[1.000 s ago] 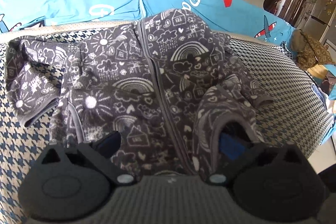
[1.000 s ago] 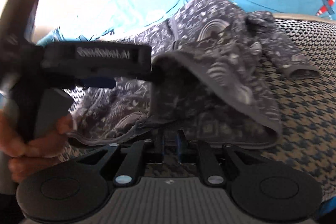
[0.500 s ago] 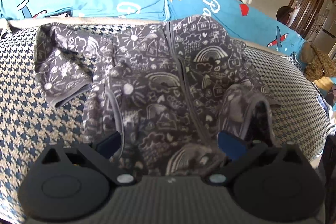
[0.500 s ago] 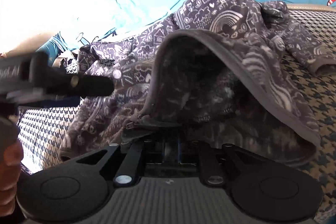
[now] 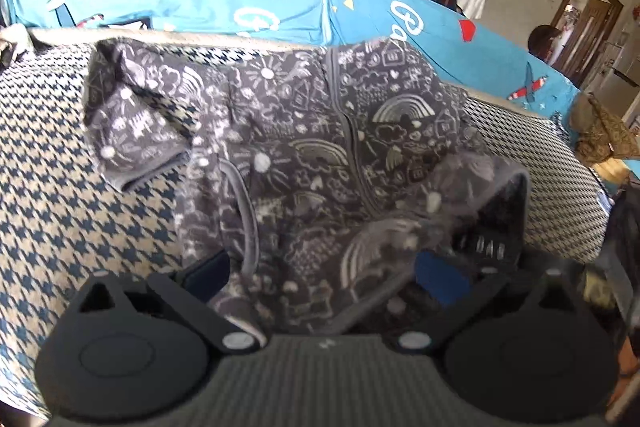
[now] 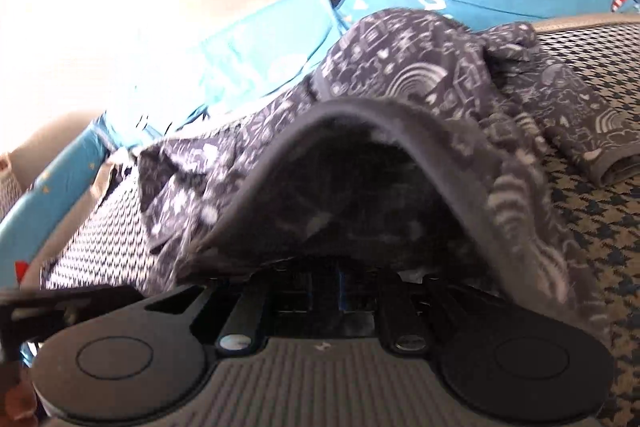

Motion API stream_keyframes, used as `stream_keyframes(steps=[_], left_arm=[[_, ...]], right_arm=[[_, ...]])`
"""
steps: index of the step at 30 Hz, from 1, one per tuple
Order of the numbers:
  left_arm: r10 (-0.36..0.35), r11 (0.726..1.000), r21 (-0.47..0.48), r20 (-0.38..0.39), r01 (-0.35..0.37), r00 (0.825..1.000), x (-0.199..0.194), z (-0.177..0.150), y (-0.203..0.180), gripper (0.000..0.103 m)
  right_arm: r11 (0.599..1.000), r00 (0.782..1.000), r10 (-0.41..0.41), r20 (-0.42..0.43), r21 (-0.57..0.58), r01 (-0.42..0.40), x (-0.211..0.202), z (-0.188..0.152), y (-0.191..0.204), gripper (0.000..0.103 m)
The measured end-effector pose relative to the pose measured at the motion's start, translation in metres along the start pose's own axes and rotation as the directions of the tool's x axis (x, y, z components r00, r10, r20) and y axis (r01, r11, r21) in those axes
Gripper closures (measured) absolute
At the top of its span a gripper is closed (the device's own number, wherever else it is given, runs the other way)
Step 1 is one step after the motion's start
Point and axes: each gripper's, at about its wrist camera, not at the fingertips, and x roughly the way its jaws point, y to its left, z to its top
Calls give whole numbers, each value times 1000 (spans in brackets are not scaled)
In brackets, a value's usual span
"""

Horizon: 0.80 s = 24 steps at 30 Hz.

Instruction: Fold clothes

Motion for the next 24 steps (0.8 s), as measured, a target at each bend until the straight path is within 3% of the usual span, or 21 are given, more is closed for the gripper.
stream_keyframes(steps=[14,24], left_arm=[[-95,985,144,-31,99,995,-4,-15,-20,0],[-230,936,262,-50,234,972,-16,-26,-40,0]], right_arm=[[998,999,14,46,62,-17,2,26,-21,90],[997,998,37,44,73,-41,3,33,-29,90]])
